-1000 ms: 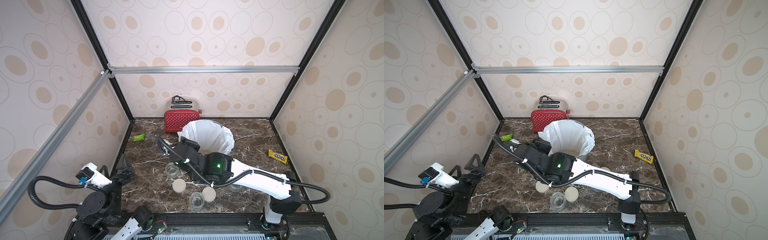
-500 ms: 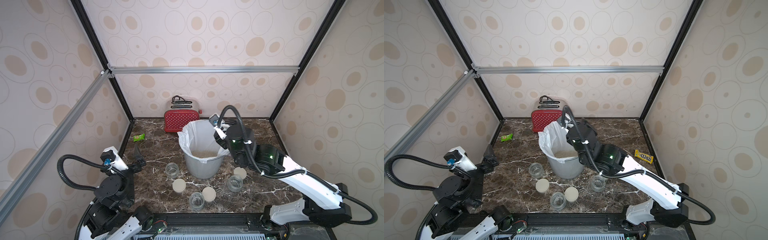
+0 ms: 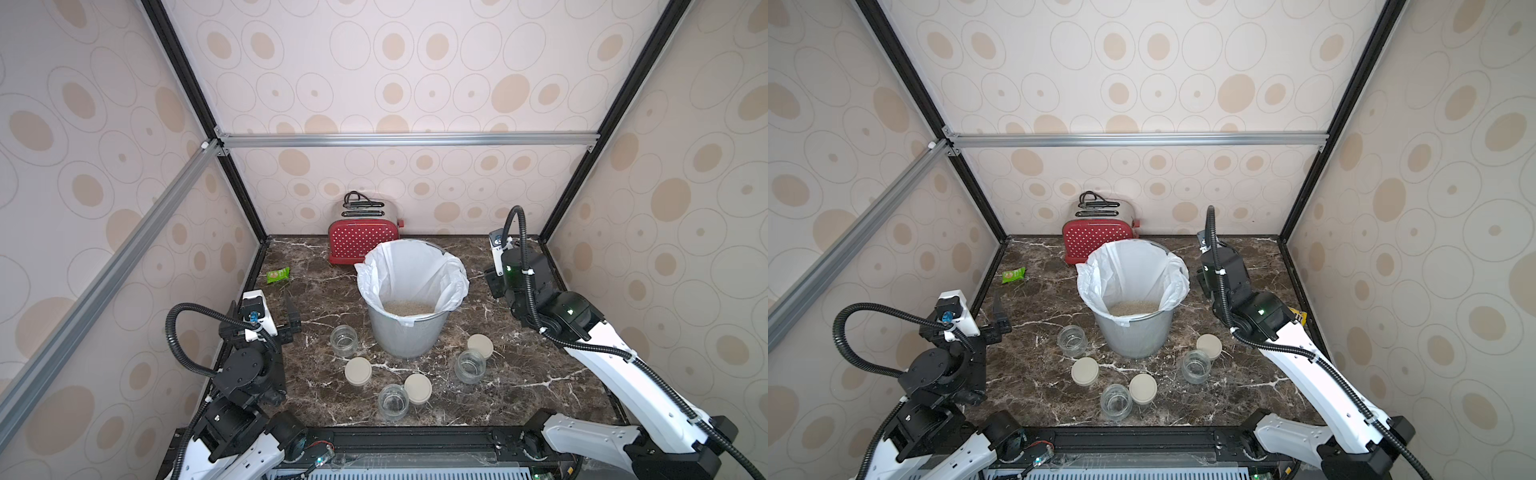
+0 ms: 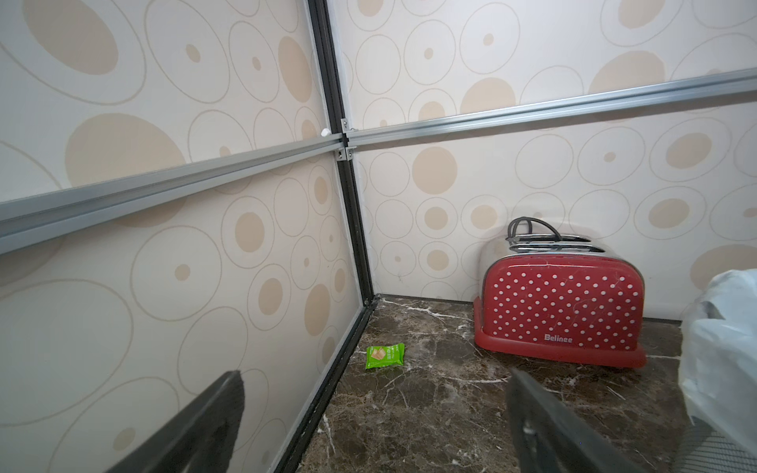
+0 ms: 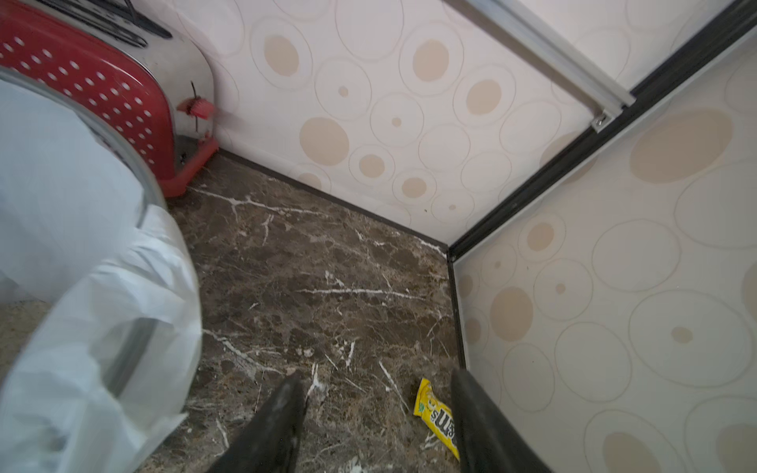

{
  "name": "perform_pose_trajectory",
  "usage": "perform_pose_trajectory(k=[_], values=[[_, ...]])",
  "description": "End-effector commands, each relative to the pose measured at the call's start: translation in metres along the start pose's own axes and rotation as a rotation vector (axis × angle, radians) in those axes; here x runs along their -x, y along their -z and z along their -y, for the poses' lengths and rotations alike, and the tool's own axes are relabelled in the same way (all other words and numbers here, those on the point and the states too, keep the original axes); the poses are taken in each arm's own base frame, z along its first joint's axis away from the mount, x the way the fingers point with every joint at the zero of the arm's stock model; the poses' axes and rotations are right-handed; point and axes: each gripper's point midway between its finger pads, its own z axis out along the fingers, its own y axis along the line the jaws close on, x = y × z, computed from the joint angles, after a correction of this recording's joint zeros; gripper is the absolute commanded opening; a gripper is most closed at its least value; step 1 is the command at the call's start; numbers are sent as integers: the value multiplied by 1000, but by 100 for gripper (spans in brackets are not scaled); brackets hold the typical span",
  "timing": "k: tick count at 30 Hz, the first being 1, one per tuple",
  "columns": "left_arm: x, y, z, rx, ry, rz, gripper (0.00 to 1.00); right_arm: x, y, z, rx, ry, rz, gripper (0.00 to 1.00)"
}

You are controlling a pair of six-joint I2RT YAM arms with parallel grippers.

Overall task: Empty moldy rice from jars
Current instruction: Reset both arms

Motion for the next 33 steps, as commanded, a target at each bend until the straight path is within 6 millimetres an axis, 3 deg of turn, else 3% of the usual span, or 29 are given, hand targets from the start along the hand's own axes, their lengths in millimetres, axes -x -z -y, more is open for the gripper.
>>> perform_pose_trajectory(k=[1, 7, 13, 17, 26, 28, 31, 33], values=[[-4, 0, -4, 18, -20, 4, 99, -21, -9, 5, 39, -114, -42, 60], [-45, -12, -2, 48, 0, -76, 99, -76, -38, 8, 46, -187, -173, 60], [-101, -42, 1, 39, 123, -232, 99, -126, -55, 7, 32, -239, -257, 60], [-131, -59, 7, 39, 137, -301, 99, -157, -61, 5, 25, -269, -286, 60], [-185, -68, 15, 90, 194, -363, 99, -213, -71, -19, 53, -304, -291, 61], [-194, -72, 19, 81, 176, -374, 99, -223, -74, -26, 67, -308, -276, 67], [-197, -80, 22, 85, 140, -377, 99, -232, -77, -31, 63, -332, -220, 94], [-201, -84, 24, 78, 117, -373, 99, -237, -78, -31, 45, -362, -168, 99]])
